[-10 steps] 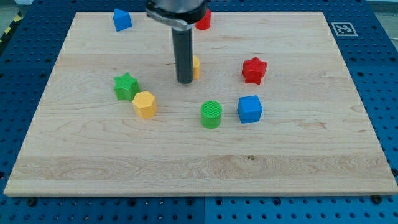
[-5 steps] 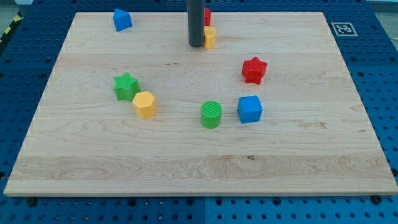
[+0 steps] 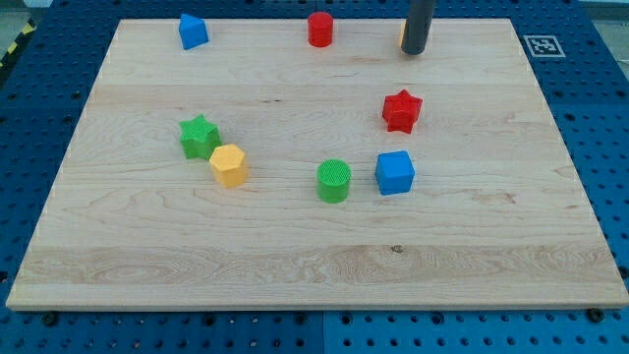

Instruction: Move the yellow heart to the top right corner

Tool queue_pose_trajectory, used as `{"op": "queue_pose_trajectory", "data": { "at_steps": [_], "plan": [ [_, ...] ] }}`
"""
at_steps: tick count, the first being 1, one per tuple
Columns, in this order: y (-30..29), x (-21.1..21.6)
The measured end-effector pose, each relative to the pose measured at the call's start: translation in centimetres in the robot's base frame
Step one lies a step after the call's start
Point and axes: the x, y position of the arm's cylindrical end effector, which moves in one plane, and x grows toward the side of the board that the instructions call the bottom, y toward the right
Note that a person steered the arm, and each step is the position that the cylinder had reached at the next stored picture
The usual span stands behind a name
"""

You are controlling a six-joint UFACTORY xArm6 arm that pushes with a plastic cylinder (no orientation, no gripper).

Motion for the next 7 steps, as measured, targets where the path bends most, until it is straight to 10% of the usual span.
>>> {"op": "queue_pose_trajectory", "data": {
  "at_steps": [7],
  "plan": [
    [1.5,-6.6]
  ]
}}
